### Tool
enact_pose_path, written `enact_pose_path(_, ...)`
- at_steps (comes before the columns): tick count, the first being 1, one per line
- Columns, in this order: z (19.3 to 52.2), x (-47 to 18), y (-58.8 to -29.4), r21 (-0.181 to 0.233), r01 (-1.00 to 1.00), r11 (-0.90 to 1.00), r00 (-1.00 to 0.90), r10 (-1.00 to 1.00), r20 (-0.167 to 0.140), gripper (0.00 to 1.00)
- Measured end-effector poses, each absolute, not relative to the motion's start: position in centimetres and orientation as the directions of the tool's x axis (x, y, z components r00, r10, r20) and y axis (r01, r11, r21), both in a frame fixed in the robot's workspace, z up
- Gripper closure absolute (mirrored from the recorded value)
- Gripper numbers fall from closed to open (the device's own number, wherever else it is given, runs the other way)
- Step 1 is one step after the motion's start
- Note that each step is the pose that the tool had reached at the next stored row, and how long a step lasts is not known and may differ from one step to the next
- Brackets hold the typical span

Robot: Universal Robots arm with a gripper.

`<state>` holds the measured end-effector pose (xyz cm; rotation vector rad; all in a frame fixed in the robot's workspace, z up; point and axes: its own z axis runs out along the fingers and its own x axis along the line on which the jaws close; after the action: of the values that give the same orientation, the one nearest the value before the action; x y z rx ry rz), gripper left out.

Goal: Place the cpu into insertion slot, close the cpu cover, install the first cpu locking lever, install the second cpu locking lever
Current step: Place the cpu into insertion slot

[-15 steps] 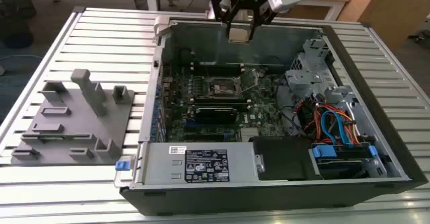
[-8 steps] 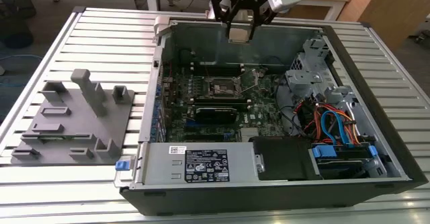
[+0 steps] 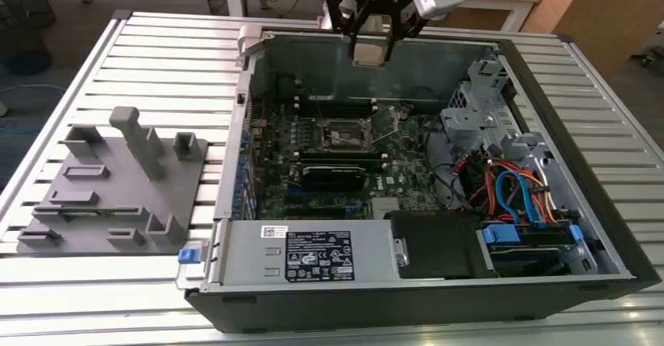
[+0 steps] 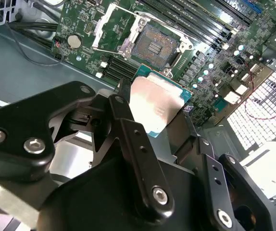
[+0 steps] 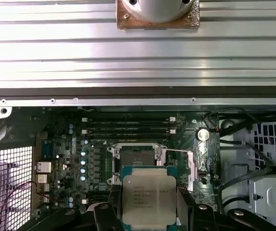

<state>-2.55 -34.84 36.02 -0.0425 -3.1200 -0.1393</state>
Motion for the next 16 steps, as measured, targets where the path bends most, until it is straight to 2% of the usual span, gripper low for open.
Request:
enact_pose_path(8, 35.94, -2.63, -34.83, 0.088, 0.122, 0.989, -0.993, 0.120, 0.019, 0.46)
enact_pose_path(16, 35.94, -2.64, -34.84, 0.088, 0.123, 0.988, -0.992, 0.122, 0.019, 0.46)
